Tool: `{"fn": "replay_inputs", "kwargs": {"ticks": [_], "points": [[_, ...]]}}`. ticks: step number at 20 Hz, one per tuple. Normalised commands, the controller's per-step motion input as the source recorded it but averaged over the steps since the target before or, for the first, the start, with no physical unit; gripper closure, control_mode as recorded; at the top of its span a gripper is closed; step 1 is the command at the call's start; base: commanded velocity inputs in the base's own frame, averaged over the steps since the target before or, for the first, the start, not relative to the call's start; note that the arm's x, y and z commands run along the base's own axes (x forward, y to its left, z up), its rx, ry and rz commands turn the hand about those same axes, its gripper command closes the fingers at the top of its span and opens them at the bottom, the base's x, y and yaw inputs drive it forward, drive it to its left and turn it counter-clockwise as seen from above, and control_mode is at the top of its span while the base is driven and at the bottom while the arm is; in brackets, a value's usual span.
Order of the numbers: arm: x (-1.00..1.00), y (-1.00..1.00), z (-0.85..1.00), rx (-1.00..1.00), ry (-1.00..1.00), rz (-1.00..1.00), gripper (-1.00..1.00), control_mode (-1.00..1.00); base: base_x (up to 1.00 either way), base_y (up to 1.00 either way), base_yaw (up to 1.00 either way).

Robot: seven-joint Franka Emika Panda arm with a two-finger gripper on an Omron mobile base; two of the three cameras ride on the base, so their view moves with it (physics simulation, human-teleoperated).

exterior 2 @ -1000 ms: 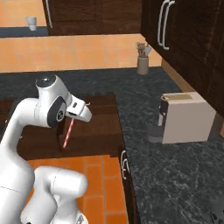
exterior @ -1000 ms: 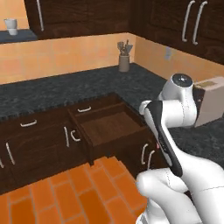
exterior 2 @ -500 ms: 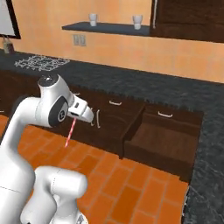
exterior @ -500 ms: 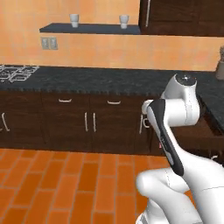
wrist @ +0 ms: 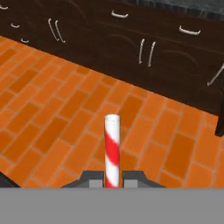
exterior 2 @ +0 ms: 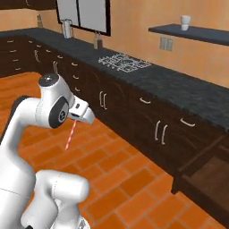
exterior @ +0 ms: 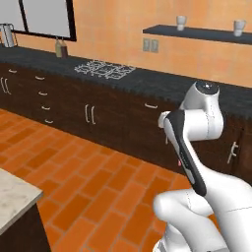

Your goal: Take a straw from the drawer in front and place it inside the glass cup on the dining counter.

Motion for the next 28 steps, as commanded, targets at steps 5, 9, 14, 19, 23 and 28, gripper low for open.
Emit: {"fn": "replay_inputs", "kwargs": {"ticks": [5, 9, 14, 19, 23, 28], "points": [[0.0, 0.0, 0.0, 0.0, 0.0, 0.0, 1.0, 1.0, 0.23, 0.47, 0.6], [0.0, 0.0, 0.0, 0.0, 0.0, 0.0, 1.0, 1.0, 0.01, 0.73, 0.49], [0.0, 0.0, 0.0, 0.0, 0.0, 0.0, 1.0, 1.0, -0.13, 1.0, 0.34], [0.0, 0.0, 0.0, 0.0, 0.0, 0.0, 1.0, 1.0, -0.01, 1.0, 0.31], [0.0, 0.0, 0.0, 0.0, 0.0, 0.0, 1.0, 1.0, 0.0, 1.0, 0.27], [0.0, 0.0, 0.0, 0.0, 0.0, 0.0, 1.0, 1.0, 0.0, 1.0, 0.22]]}}
